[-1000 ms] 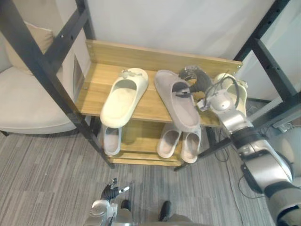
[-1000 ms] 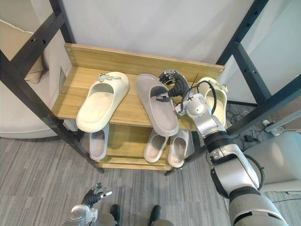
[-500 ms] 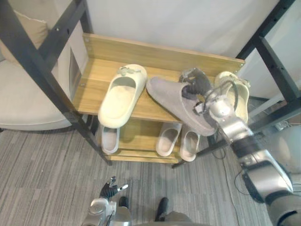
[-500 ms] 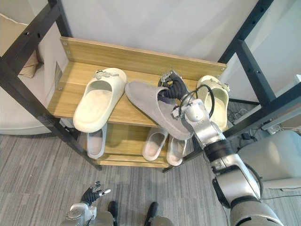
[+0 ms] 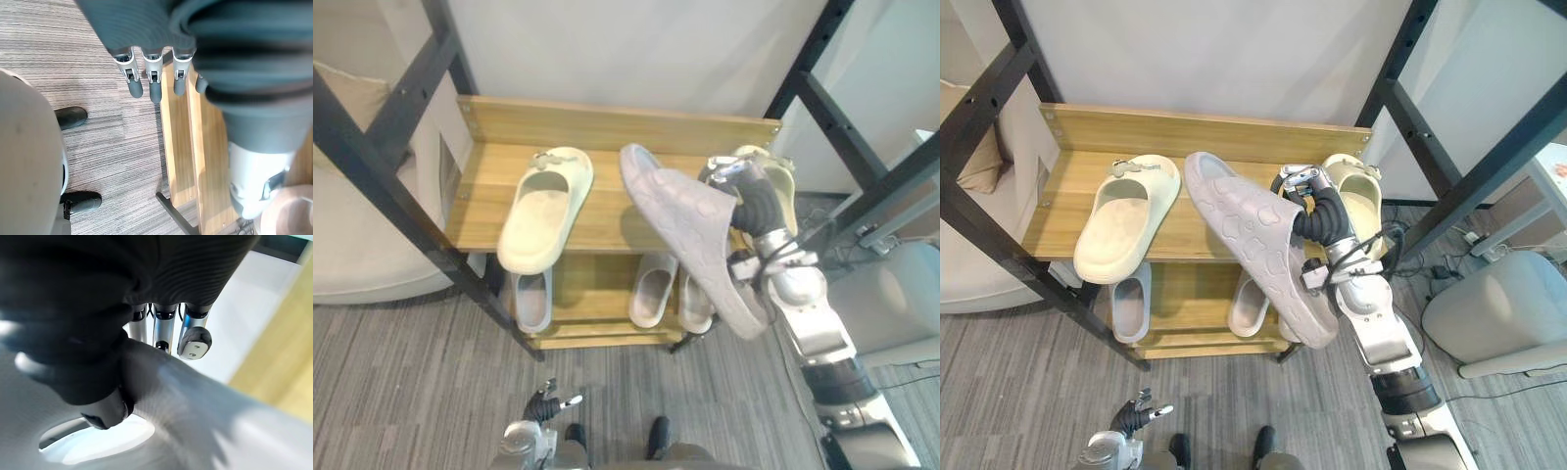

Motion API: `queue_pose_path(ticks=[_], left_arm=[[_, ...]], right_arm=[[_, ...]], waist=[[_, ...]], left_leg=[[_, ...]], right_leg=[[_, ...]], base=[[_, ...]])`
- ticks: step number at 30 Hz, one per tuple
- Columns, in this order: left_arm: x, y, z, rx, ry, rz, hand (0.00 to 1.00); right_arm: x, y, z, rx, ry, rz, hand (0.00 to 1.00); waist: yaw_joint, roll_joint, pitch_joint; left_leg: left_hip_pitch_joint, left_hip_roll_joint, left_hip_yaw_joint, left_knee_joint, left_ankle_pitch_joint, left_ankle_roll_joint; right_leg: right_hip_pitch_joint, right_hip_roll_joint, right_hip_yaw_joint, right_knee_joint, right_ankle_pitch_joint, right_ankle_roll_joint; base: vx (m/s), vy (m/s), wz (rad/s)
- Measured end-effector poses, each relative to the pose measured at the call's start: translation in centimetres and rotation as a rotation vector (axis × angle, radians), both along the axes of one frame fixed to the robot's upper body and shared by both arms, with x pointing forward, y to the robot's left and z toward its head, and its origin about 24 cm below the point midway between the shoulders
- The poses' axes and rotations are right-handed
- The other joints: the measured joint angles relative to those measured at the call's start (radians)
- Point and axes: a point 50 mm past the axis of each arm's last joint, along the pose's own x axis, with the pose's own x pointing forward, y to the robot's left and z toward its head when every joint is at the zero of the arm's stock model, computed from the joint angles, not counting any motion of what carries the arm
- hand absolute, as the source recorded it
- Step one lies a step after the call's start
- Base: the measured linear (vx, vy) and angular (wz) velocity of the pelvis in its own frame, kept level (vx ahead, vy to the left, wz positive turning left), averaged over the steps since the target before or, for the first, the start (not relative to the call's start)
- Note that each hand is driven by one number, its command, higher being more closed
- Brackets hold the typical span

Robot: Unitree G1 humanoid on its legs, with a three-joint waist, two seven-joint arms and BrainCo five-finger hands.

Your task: Organize the slippers on the shoe rack

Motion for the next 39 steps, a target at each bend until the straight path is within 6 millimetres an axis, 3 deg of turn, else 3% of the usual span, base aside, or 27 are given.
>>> queue_pose_path(ticks=[4, 13, 14, 15, 16, 19, 20, 21, 24, 29, 33, 37, 39], left_arm=[[-0.4, -0.3, -0.2, -0.007, 0.018, 0.003, 0.00], [-1.2, -0.9, -0.7, -0.015, 0.050, -0.020, 0.00], [-0.8, -1.1, -0.6, -0.011, 0.043, -0.053, 0.00], [-0.7, -1.1, -0.6, -0.010, 0.039, -0.057, 0.00], [0.1, -1.4, -0.3, -0.012, 0.017, -0.074, 0.00], [2.1, -2.0, 0.3, -0.012, -0.032, -0.114, 0.00], [2.8, -2.2, 0.6, -0.012, -0.050, -0.120, 0.00], [4.9, -2.5, 1.5, -0.015, -0.113, -0.131, 0.00], [7.1, -2.6, 2.7, -0.027, -0.190, -0.124, 0.00], [9.4, -1.0, 4.7, 0.010, -0.327, -0.052, 0.00], [13.0, -0.7, 7.7, -0.002, -0.477, 0.024, 0.00], [14.6, 0.4, 9.7, -0.040, -0.576, 0.142, 0.00], [15.7, 0.6, 11.3, -0.081, -0.657, 0.199, 0.00]], right_arm=[[-1.6, 0.4, -1.5, 0.057, 0.054, 0.074, 1.00], [-4.6, 3.7, -7.2, -0.007, 0.309, 0.269, 1.00], [-4.6, 4.6, -8.9, -0.037, 0.381, 0.311, 1.00], [-4.6, 4.8, -9.4, -0.047, 0.401, 0.318, 1.00], [-4.2, 5.2, -10.5, -0.098, 0.449, 0.341, 1.00], [-2.8, 5.5, -11.0, -0.183, 0.458, 0.343, 1.00], [-2.1, 5.6, -10.8, -0.226, 0.439, 0.334, 1.00], [-0.5, 5.5, -9.9, -0.296, 0.393, 0.306, 1.00], [1.3, 5.6, -8.3, -0.375, 0.315, 0.260, 1.00], [3.7, 5.9, -5.4, -0.413, 0.203, 0.194, 1.00], [6.5, 5.7, -0.8, -0.390, 0.063, 0.075, 1.00], [7.4, 5.5, 2.4, -0.345, -0.026, 0.010, 1.00], [7.7, 5.2, 4.2, -0.277, -0.071, -0.032, 1.00]], waist=[[-0.003, 0.014, -0.016], [-0.015, 0.059, -0.041], [-0.014, 0.064, -0.037], [-0.014, 0.069, -0.033], [-0.009, 0.085, -0.007], [-0.007, 0.114, 0.057], [-0.007, 0.119, 0.081], [-0.005, 0.128, 0.145], [0.006, 0.140, 0.199], [0.010, 0.134, 0.238], [0.012, 0.128, 0.284], [0.021, 0.125, 0.314], [0.044, 0.126, 0.320]], left_leg=[[0.020, -0.002, -0.001, 0.000, -0.002, -0.002], [0.031, -0.001, -0.006, 0.007, -0.011, -0.013], [-0.031, 0.016, -0.009, 0.113, -0.059, -0.013], [-0.055, 0.023, -0.011, 0.159, -0.076, -0.009], [-0.132, 0.056, -0.018, 0.315, -0.138, -0.006], [-0.271, 0.095, -0.038, 0.515, -0.210, -0.002], [-0.314, 0.099, -0.047, 0.561, -0.223, 0.001], [-0.403, 0.109, -0.066, 0.668, -0.262, -0.001], [-0.530, 0.125, -0.086, 0.775, -0.294, -0.002], [-0.704, 0.145, -0.113, 0.935, -0.324, -0.010], [-0.907, 0.172, -0.152, 1.111, -0.352, -0.007], [-1.053, 0.182, -0.183, 1.243, -0.383, -0.010], [-1.153, 0.195, -0.203, 1.316, -0.399, -0.006]], right_leg=[[0.022, -0.003, -0.001, 0.000, -0.001, 0.001], [0.019, -0.010, -0.001, 0.040, -0.031, 0.011], [-0.034, -0.019, 0.001, 0.132, -0.076, 0.008], [-0.049, -0.019, 0.001, 0.156, -0.087, 0.004], [-0.091, -0.018, 0.000, 0.249, -0.127, 0.000], [-0.217, -0.029, 0.000, 0.441, -0.206, -0.006], [-0.260, -0.038, -0.001, 0.500, -0.228, -0.009], [-0.350, -0.059, -0.008, 0.619, -0.283, -0.016], [-0.472, -0.077, -0.021, 0.739, -0.327, -0.029], [-0.645, -0.113, -0.031, 0.928, -0.388, -0.063], [-0.826, -0.138, -0.051, 1.105, -0.439, -0.092], [-0.960, -0.160, -0.051, 1.240, -0.486, -0.101], [-1.047, -0.171, -0.058, 1.307, -0.509, -0.107]], base=[[-0.01, -0.002, 0.00], [-0.01, -0.010, 0.02], [-0.04, -0.035, 0.04], [-0.06, -0.060, 0.08], [-0.08, -0.047, 0.08], [-0.13, -0.023, 0.12], [-0.20, -0.038, 0.27], [-0.20, -0.049, 0.25], [-0.23, -0.075, 0.14], [-0.11, -0.049, 0.08], [-0.08, -0.023, 0.06], [-0.12, 0.015, 0.06], [-0.10, 0.053, -0.03]])
